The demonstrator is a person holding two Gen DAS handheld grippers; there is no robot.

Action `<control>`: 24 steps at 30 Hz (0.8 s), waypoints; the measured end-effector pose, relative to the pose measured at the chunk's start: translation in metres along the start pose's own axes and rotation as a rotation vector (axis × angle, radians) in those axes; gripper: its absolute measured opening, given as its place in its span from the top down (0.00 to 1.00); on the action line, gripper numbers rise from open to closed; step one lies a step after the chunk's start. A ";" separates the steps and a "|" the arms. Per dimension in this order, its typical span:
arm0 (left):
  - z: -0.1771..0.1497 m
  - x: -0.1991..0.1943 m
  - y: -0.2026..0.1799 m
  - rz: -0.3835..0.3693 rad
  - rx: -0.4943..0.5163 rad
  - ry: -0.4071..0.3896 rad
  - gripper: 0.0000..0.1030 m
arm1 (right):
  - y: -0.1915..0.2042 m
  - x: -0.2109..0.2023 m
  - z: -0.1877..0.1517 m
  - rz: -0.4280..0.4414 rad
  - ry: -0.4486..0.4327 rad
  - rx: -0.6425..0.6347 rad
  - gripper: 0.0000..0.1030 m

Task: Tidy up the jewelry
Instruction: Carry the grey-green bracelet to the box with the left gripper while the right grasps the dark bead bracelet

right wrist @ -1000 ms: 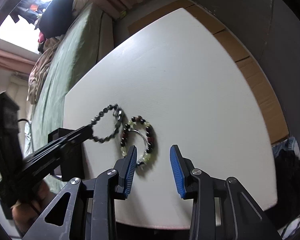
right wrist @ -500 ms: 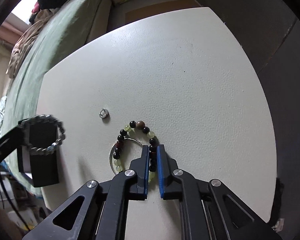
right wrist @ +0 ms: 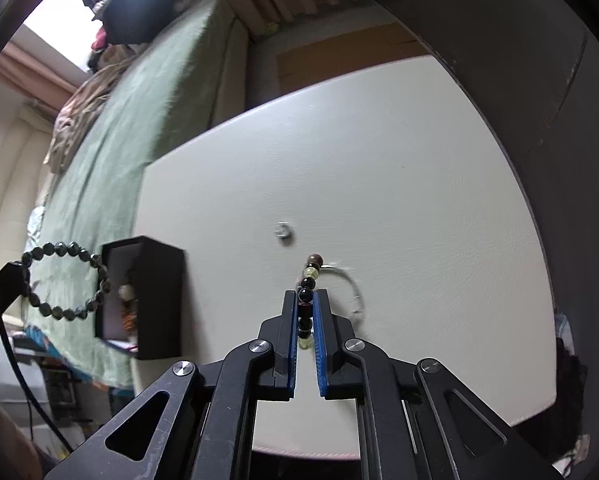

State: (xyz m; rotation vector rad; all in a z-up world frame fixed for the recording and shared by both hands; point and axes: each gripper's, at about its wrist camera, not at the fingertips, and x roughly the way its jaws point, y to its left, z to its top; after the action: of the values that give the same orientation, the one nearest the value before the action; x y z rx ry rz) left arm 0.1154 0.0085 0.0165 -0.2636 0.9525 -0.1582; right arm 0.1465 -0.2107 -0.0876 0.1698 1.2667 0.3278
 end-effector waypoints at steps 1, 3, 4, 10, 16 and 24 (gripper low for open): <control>-0.001 -0.004 0.004 0.004 -0.004 -0.005 0.90 | 0.004 -0.005 -0.002 0.016 -0.006 -0.002 0.91; -0.003 -0.009 0.010 0.009 -0.013 -0.010 0.90 | 0.013 -0.010 -0.004 0.035 -0.020 -0.011 0.91; -0.005 -0.012 0.015 0.015 -0.020 -0.013 0.90 | 0.015 -0.014 -0.006 0.048 -0.024 -0.015 0.91; -0.009 -0.018 0.041 0.037 -0.059 -0.017 0.90 | 0.056 -0.017 -0.004 0.087 -0.042 -0.063 0.91; -0.006 -0.002 0.058 0.005 -0.117 0.016 0.90 | 0.085 -0.024 -0.010 0.113 -0.054 -0.119 0.91; -0.007 -0.003 0.076 -0.001 -0.167 -0.010 0.36 | 0.100 -0.028 -0.013 0.146 -0.061 -0.154 0.91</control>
State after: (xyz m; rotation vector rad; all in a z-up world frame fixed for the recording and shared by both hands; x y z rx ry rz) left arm 0.1090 0.0808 -0.0074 -0.4178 0.9570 -0.0778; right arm 0.1122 -0.1267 -0.0352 0.1399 1.1658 0.5401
